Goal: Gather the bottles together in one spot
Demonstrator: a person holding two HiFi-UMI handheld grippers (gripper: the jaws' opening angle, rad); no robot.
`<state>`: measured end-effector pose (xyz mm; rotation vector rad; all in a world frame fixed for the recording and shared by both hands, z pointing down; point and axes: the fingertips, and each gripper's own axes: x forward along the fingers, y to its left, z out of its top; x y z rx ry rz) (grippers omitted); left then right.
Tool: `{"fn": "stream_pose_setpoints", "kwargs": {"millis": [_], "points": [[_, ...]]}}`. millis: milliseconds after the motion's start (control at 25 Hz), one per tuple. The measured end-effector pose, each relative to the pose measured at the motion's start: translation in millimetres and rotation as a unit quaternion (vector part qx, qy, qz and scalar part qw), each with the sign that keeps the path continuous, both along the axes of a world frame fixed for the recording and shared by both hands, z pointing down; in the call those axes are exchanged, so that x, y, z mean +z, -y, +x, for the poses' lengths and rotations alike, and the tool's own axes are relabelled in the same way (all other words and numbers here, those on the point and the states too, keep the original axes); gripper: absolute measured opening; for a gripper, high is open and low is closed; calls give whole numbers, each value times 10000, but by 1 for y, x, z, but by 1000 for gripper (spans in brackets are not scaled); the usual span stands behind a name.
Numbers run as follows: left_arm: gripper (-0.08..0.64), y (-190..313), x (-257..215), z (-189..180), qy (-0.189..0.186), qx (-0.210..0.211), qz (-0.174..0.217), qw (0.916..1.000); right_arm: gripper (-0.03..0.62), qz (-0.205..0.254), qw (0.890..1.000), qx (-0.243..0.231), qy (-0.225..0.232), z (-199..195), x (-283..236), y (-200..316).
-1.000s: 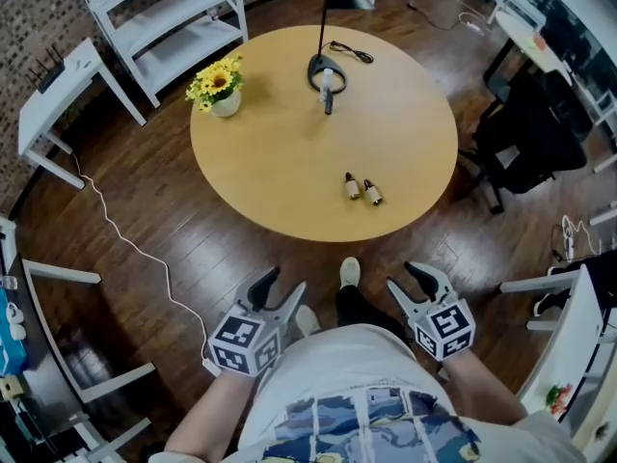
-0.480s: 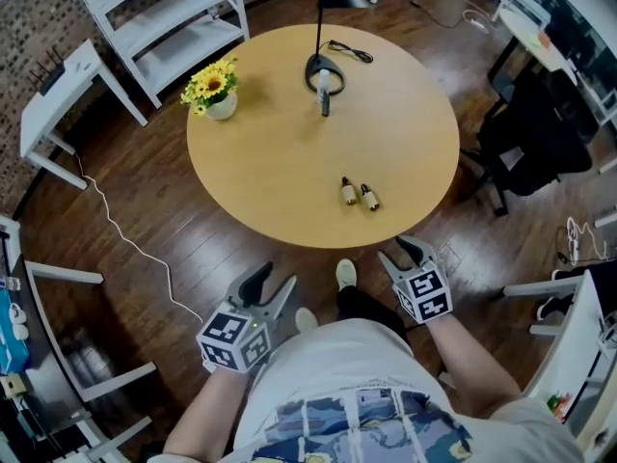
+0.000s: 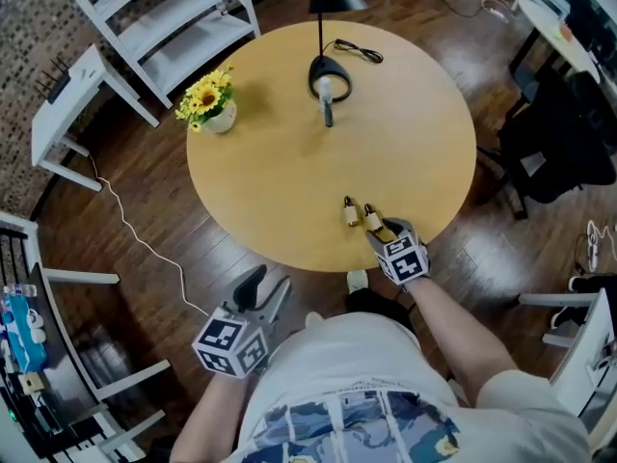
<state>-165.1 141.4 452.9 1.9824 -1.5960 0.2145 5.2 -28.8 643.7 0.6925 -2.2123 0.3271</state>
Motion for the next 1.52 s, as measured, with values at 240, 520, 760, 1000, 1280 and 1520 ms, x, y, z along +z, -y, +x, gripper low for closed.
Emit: {"fn": "stream_pose_setpoints", "kwargs": {"millis": [240, 520, 760, 1000, 1280, 1520], "points": [[212, 54, 1, 13, 144, -15, -187, 9997, 186, -424, 9987, -245, -131, -5, 30, 31], [212, 123, 8, 42, 185, 311, -369, 9987, 162, -561, 9973, -438, 186, 5, 19, 49], [212, 180, 23, 86, -367, 790, -613, 9943, 161, -208, 9929, -461, 1080, 17, -55, 62], [212, 234, 23, 137, -2398, 800, -874, 9636, 161, 646, 9762, -681, 1957, 26, -155, 67], [145, 273, 12, 182, -3640, 939, -1103, 9201, 161, 1181, 9647, -955, 2153, 37, -182, 73], [80, 285, 12, 196, -3083, 1364, -1124, 9347, 167, 1208, 9641, -1183, 2047, 44, -165, 83]]}}
